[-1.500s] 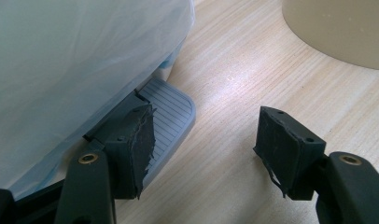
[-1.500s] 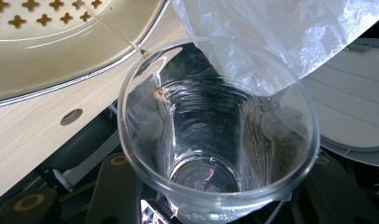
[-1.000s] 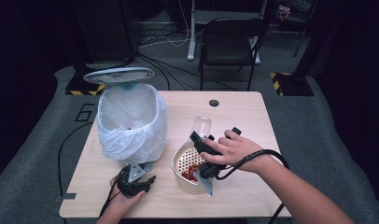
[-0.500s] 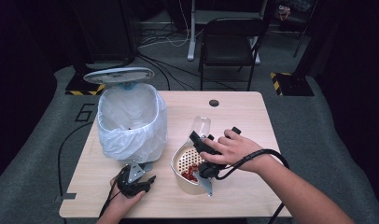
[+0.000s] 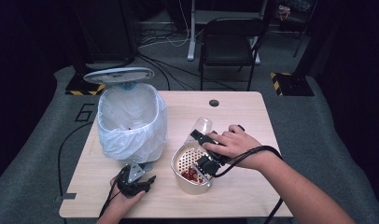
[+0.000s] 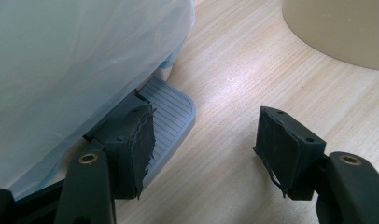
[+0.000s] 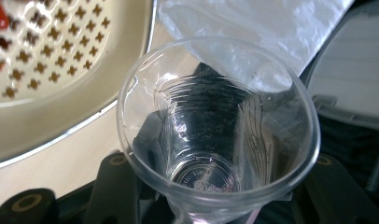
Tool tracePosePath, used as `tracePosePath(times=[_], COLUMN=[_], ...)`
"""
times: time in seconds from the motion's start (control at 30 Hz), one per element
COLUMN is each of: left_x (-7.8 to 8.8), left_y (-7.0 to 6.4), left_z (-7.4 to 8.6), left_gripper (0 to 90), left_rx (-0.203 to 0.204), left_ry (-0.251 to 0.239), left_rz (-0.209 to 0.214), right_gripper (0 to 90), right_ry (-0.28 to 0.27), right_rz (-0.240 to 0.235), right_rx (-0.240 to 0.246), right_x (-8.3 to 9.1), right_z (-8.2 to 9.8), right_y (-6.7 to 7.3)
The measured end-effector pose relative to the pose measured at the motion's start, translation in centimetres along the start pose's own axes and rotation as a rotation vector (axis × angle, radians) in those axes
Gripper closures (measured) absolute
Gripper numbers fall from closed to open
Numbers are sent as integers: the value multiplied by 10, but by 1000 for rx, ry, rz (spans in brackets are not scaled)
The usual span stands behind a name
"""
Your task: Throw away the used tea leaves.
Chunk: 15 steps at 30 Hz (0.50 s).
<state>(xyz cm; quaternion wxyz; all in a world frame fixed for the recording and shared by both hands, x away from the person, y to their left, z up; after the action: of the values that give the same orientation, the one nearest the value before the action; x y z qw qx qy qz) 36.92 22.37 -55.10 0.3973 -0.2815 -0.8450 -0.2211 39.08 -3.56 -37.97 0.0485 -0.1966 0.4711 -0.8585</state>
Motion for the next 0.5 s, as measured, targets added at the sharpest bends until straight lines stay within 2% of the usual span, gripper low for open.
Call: tracePosePath(times=[0.03,0.07,0.1,0.13,0.2,0.23,0.27,0.3,0.33,0.37,0.43,0.5], left_x=[0,-1,-1,-1,0,0,0,0,0,0,0,0], left_y=[0,0,0,0,0,0,0,0,0,0,0,0], left_z=[0,0,0,0,0,0,0,0,0,0,0,0], left_gripper=[371,372,371,372,371,372,372,372,372,372,372,372], left_rx=[0,3,3,4,4,5,4,4,4,5,4,4], left_ry=[-1,-7,-8,-9,-2,-5,-4,-4,-4,-4,-3,-3], left_rz=[-2,-9,-9,-8,1,-1,-1,1,1,2,3,2], right_gripper=[506,506,506,505,505,505,505,505,505,506,505,505], right_ry=[-15,-18,-39,-65,-85,-103,-103,-112,-112,-130,-138,-167], right_rz=[-3,-70,-91,-90,-120,-154,-154,-179,-179,-215,-232,-276], right_rx=[-22,-93,-95,-152,-197,-251,-251,-288,-288,-325,-342,-412], right_x=[-1,1,1,0,-3,-6,-6,-10,-10,-13,-14,-18], right_z=[2,3,4,5,9,13,13,16,16,19,20,24], right_y=[-2,-6,-8,-10,-13,-14,-14,-13,-13,-13,-13,-14])
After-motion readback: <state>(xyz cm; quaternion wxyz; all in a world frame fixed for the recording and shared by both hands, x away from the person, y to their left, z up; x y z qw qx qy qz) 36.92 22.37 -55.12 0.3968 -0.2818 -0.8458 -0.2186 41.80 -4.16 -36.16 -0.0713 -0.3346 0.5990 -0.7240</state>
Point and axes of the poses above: each handheld gripper's, and its own axes: x roughly backward along the jaws, z roughly out of its underside, y roughly to its left, the point moved 4 cm from there along -x, roughly forward along the jaws, and after that the axes turned 15 degrees about y, right-handed, at the moved point
